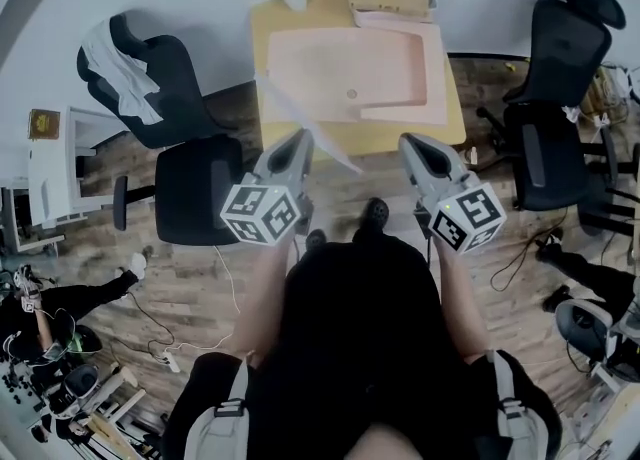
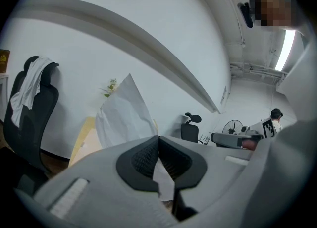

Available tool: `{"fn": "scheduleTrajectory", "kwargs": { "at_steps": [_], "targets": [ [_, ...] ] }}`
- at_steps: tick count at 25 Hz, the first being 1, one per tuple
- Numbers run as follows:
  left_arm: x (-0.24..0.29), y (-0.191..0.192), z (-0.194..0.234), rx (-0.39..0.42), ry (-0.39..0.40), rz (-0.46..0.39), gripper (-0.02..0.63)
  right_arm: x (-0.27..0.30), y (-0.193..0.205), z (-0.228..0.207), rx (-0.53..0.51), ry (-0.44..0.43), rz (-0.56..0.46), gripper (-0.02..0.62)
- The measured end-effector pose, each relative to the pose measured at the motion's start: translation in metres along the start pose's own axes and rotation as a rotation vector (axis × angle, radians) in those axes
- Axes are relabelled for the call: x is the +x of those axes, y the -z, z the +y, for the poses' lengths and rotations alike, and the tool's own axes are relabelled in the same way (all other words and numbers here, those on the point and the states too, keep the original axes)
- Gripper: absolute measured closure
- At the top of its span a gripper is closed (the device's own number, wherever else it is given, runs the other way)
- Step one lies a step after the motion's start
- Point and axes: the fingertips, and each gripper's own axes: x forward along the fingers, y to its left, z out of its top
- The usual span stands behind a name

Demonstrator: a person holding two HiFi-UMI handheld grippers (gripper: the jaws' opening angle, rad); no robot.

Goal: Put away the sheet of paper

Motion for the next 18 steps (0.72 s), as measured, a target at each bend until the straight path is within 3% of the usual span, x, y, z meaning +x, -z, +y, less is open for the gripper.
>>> {"fn": "scheduleTrajectory", "kwargs": {
  "at_steps": [8,18],
  "targets": [
    [0.035,0.014,-0.037,0.007,0.008,0.041,0.597,-0.021,0.002,-0.046,0.039,0.000,0.005,0.594],
    [0.051,0.013,-0.021,0.005,0.014,0.073,0.597,-0.015,0.006,-0.058,0.072,0.036,0.004,0.594]
  ]
}}
